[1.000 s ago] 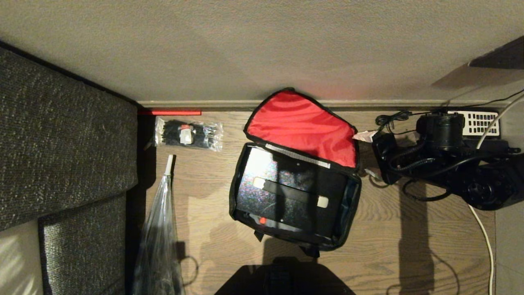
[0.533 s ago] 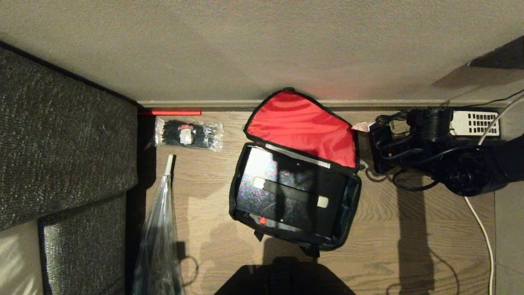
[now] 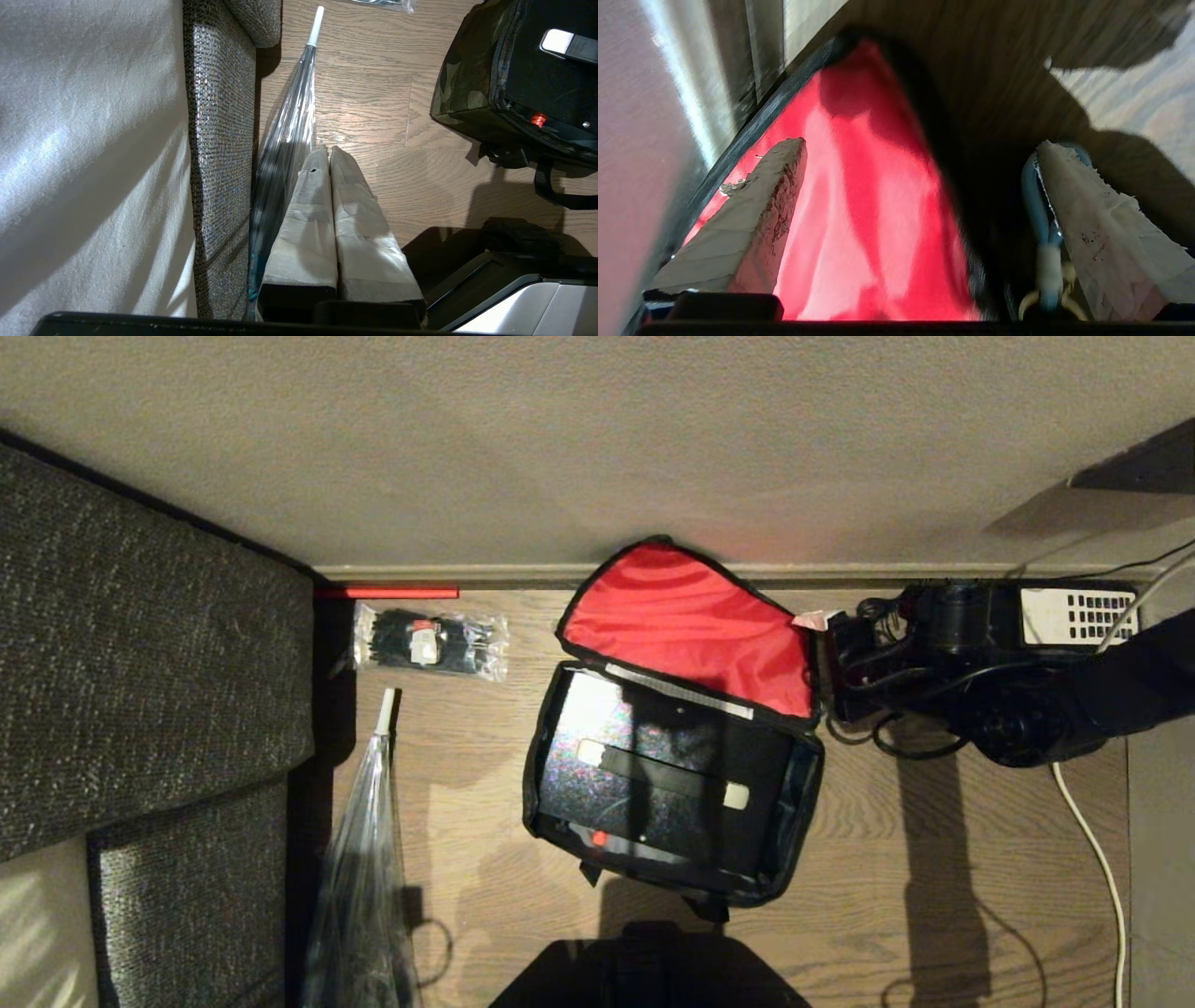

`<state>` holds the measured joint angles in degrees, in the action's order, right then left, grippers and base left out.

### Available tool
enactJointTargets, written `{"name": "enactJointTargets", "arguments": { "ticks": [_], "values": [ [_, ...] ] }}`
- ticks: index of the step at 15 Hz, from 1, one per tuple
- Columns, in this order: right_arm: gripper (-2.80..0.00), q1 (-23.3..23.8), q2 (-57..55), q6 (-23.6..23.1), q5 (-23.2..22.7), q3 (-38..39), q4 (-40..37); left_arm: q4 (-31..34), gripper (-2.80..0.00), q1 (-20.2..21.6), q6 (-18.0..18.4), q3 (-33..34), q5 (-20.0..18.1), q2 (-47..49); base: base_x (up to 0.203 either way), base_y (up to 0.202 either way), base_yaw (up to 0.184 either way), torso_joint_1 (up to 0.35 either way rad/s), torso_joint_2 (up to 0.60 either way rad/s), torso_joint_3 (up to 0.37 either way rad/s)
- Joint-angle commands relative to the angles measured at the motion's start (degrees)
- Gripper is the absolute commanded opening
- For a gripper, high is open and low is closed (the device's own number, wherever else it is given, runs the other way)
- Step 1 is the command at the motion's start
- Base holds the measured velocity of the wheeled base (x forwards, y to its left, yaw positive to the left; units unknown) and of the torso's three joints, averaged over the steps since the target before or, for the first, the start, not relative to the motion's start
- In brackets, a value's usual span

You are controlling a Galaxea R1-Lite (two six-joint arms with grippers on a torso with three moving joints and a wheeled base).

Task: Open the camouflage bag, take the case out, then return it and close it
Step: Close the top of the storage box

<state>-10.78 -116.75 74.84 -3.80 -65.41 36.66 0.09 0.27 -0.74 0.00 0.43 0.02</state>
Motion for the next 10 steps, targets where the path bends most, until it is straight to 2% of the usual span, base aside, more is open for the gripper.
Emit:
{"name": "enactJointTargets", "arguments": {
  "ticks": [1, 2, 3, 4, 10],
  "values": [
    [0.0, -0.03, -2.0, 0.47, 0.17, -2.19, 0.23, 0.0, -2.8, 0.05, -0.05, 0.15, 0.01, -0.11, 0.0, 0.0, 0.0, 0.0, 0.0, 0.0],
    [0.0, -0.03, -1.83, 0.47, 0.27, -2.44, 0.22, 0.0, -2.8, 0.0, -0.05, 0.18, 0.01, -0.11, 0.0, 0.0, 0.0, 0.0, 0.0, 0.0],
    [-1.73, -0.03, -1.6, 0.4, 0.29, -2.44, 0.26, 0.0, -2.8, 0.0, -0.05, 0.12, 0.01, -0.11, 0.0, 0.0, 0.0, 0.0, 0.0, 0.0],
    [-2.8, -0.03, -1.43, 0.16, 0.38, -2.44, 0.26, 0.0, -2.8, 0.0, -0.05, 0.14, 0.01, -0.06, 0.0, 0.0, 0.0, 0.0, 0.0, 0.0],
    [-2.8, 0.05, -0.59, 0.22, 0.2, -2.0, 0.26, 0.0, -2.8, 0.0, -0.05, 0.09, 0.01, -0.11, 0.0, 0.0, 0.0, 0.0, 0.0, 0.0]
  ]
}}
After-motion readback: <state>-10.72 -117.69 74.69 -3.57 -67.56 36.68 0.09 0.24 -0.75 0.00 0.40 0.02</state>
